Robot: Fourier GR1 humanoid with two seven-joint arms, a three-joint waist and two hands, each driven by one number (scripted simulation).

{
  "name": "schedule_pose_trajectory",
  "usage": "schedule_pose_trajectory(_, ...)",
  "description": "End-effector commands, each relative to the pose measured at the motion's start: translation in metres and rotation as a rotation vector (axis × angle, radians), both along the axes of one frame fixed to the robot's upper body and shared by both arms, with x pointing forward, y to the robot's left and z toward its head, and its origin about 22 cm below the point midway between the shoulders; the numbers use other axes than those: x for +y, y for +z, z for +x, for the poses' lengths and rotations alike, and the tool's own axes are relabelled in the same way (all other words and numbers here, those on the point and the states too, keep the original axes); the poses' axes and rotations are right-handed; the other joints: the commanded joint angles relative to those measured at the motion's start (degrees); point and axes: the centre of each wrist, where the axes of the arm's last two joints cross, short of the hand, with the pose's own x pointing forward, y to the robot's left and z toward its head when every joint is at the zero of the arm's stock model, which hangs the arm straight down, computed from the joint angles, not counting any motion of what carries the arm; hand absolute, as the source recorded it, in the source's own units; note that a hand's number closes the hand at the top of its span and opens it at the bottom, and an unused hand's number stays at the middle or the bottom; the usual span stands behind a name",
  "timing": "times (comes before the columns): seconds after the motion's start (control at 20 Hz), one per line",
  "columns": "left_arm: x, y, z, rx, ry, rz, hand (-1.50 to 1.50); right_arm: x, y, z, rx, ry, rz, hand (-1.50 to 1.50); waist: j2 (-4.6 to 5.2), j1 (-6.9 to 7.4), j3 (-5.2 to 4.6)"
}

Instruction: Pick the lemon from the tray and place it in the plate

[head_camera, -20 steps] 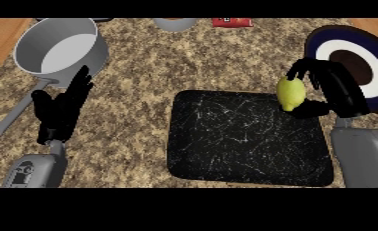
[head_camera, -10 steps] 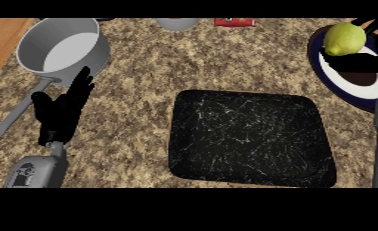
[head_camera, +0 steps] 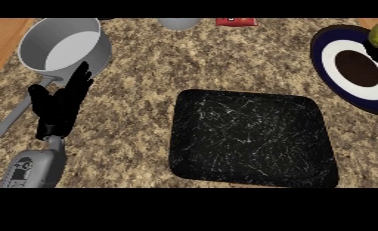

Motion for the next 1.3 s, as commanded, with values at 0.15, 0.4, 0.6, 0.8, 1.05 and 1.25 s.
schedule_pose_trajectory(0.15, -0.015, -0.018, -0.004, -0.011, -0.008, -0.009, 0.0, -0.076, -0.027, -0.008, 0.063, -0.055, -0.016, 1.5, 0.34, 0.48, 0.05)
schedule_pose_trajectory(0.4, -0.015, -0.012, -0.007, -0.002, -0.02, -0.021, 0.0, -0.097, -0.05, -0.018, 0.259, 0.029, -0.073, 1.5, 0.47, 1.05, 0.11)
schedule_pose_trajectory(0.6, -0.015, -0.009, -0.003, -0.014, -0.044, 0.0, 0.0, -0.09, -0.061, -0.001, 0.268, 0.063, 0.171, -1.5, 0.69, 1.81, 0.17)
schedule_pose_trajectory(0.8, -0.023, 0.0, 0.008, -0.014, -0.028, 0.0, 0.0, -0.1, -0.075, -0.012, 0.23, 0.177, 0.123, -1.5, 0.54, 1.17, 0.16)
schedule_pose_trajectory(1.05, -0.004, -0.008, -0.007, -0.029, -0.019, -0.007, 0.0, -0.115, -0.061, -0.021, -0.034, 0.185, 0.082, -1.5, 0.51, 1.44, 0.22)
schedule_pose_trajectory(1.25, -0.002, -0.013, -0.007, -0.008, -0.028, 0.013, 0.0, -0.107, -0.027, -0.001, -0.267, 0.334, 0.204, -1.5, 0.16, 0.82, 0.12)
